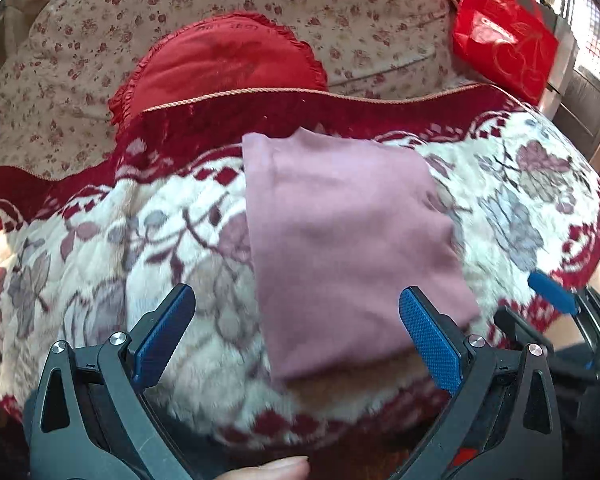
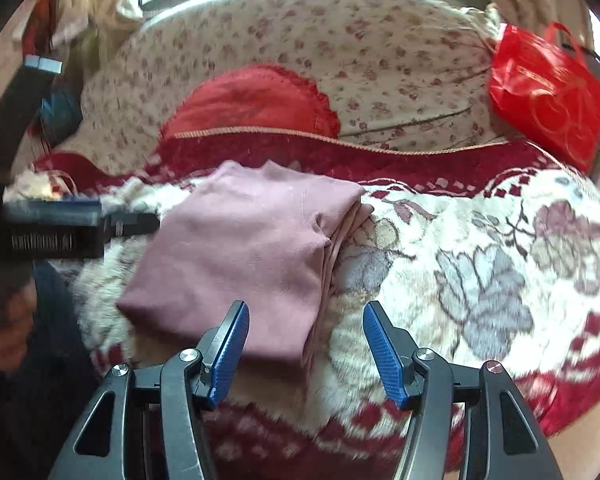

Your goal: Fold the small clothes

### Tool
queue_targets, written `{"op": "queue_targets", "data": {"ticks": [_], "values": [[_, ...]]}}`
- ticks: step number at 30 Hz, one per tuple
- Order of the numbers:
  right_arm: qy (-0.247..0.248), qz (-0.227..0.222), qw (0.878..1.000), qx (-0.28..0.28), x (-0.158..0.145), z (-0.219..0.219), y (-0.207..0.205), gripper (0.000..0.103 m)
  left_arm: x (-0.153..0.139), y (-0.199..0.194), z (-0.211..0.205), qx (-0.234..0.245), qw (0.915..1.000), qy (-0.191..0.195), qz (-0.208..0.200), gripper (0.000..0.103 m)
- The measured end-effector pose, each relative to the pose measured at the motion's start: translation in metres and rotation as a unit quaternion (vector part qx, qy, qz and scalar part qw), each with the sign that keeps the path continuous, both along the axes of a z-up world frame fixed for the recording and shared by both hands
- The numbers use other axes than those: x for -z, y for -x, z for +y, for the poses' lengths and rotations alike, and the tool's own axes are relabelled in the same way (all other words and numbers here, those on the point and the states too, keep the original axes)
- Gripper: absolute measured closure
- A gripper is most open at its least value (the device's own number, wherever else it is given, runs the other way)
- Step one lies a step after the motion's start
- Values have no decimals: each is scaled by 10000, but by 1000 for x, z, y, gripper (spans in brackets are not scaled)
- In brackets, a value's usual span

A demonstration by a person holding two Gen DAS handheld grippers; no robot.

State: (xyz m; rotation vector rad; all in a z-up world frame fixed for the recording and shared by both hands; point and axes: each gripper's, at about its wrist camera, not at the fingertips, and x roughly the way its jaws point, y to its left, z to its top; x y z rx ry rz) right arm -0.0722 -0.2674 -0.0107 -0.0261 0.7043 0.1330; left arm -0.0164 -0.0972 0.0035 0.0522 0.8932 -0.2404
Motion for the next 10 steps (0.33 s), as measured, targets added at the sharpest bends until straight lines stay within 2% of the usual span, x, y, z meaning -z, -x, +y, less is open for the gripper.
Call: {"op": "queue_targets", "data": {"ticks": [7,10], "values": [[-121,-57,9998,114,-1,-9,9,45,-2,15,-11,118,9999,80,25,1],[-105,-78,9999,72,-1,-9,9,45,-1,17,-14,125,9999,-48,-64,1]]}}
